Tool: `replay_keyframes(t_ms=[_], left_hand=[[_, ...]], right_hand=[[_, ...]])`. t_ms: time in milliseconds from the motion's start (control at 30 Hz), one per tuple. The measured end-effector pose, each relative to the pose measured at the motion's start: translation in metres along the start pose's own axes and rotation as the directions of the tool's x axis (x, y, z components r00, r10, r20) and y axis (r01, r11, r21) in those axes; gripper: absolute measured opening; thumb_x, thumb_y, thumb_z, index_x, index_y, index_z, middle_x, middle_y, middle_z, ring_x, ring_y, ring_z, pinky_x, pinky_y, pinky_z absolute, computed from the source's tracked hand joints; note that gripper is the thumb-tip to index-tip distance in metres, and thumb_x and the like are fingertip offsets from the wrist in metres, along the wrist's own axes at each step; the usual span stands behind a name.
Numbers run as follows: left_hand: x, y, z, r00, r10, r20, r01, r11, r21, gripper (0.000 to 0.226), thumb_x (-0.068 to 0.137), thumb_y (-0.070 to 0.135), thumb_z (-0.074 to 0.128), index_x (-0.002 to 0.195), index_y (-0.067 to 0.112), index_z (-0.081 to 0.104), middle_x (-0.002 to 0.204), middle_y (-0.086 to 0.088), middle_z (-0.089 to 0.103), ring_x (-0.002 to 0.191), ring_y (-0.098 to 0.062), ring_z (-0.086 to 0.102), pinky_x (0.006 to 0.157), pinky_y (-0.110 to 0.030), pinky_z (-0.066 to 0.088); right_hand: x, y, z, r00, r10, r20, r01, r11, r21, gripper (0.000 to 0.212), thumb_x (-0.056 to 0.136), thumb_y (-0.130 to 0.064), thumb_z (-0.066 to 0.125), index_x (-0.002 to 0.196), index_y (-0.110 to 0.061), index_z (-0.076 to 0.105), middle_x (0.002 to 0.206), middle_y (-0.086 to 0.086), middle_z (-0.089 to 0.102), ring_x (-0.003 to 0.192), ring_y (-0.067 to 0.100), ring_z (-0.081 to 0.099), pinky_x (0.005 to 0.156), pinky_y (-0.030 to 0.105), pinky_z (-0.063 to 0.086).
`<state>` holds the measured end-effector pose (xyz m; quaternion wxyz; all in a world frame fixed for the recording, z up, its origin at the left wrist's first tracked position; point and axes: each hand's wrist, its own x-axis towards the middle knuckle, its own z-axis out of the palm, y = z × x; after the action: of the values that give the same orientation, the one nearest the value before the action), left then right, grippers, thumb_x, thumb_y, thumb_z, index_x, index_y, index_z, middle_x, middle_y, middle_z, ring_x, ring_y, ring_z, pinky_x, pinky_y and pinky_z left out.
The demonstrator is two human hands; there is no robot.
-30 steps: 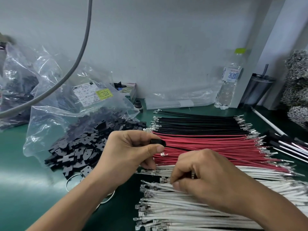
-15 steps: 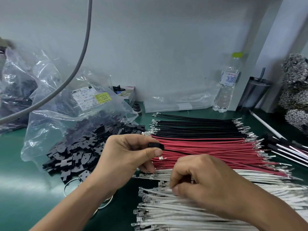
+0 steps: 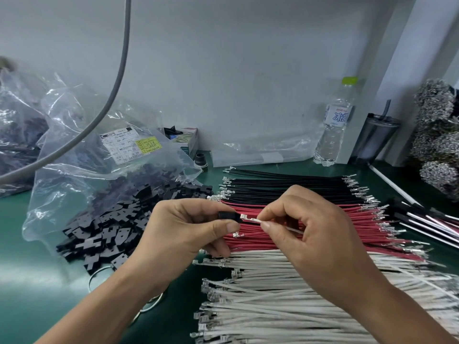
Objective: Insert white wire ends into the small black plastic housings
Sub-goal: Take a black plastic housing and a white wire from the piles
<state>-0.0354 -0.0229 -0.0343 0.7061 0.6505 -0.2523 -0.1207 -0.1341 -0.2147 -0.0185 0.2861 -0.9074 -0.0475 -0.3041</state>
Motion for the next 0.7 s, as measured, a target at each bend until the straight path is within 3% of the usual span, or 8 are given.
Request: replay_keyframes(t_ms=[200, 300, 500, 600, 700], left_hand=[[-0.0007, 0.0006, -0.0010, 1.000, 0.006, 0.004, -0.006, 1.000, -0.002, 0.026, 0.064, 0.020, 0.087, 0.089, 0.014, 0.084, 0.072, -0.021, 0.075, 0.052, -0.028, 0.071, 0.054, -0.029, 0.060], [-0.0012, 0.0014, 0.0001, 1.000, 0.007, 0.028, -0.007, 1.000, -0.004, 0.025, 0.063, 0.019, 0.087, 0.088, 0.014, 0.084, 0.069, -0.020, 0.075, 0.051, -0.026, 0.071, 0.053, -0.028, 0.060], [-0.0034, 0.0022, -0.0013, 0.995, 0.011, 0.100, -0.017, 0.998, 0.066, 0.024, 0.065, 0.022, 0.087, 0.088, 0.014, 0.083, 0.068, -0.018, 0.074, 0.049, -0.023, 0.069, 0.046, -0.025, 0.055], [-0.0037, 0.0004, -0.0025, 0.990, 0.019, 0.139, -0.037, 0.991, 0.127, 0.017, 0.072, 0.022, 0.087, 0.088, 0.017, 0.084, 0.064, -0.011, 0.074, 0.042, -0.016, 0.061, 0.041, -0.018, 0.044], [-0.0034, -0.0029, -0.0026, 0.992, 0.052, 0.113, -0.075, 0.974, 0.213, 0.015, 0.073, 0.026, 0.086, 0.088, 0.025, 0.083, 0.066, -0.009, 0.075, 0.039, -0.014, 0.056, 0.042, -0.021, 0.045]], right_hand=[[-0.0025, 0.0012, 0.0016, 0.998, -0.059, 0.020, 0.059, 0.998, 0.010, 0.005, 0.090, -0.025, 0.074, 0.088, -0.029, 0.075, 0.083, -0.016, 0.062, 0.080, 0.011, 0.064, 0.064, 0.033, 0.052], [-0.0015, 0.0021, 0.0017, 0.998, -0.063, 0.007, 0.063, 0.998, 0.001, 0.008, 0.088, -0.022, 0.077, 0.086, -0.030, 0.074, 0.081, -0.017, 0.063, 0.079, 0.011, 0.064, 0.063, 0.033, 0.052], [-0.0004, 0.0010, 0.0002, 0.995, -0.090, 0.050, 0.089, 0.996, 0.012, 0.007, 0.089, -0.029, 0.066, 0.085, -0.027, 0.071, 0.083, -0.015, 0.059, 0.079, 0.011, 0.062, 0.064, 0.028, 0.049], [0.0004, -0.0003, -0.0007, 0.987, -0.146, 0.072, 0.152, 0.984, -0.093, 0.008, 0.091, -0.028, 0.064, 0.086, -0.026, 0.069, 0.083, -0.017, 0.056, 0.075, 0.007, 0.058, 0.062, 0.025, 0.048], [-0.0019, -0.0033, 0.0032, 0.973, -0.219, 0.078, 0.232, 0.943, -0.237, 0.007, 0.094, -0.021, 0.064, 0.087, -0.021, 0.067, 0.084, -0.013, 0.055, 0.072, 0.008, 0.054, 0.059, 0.032, 0.049]])
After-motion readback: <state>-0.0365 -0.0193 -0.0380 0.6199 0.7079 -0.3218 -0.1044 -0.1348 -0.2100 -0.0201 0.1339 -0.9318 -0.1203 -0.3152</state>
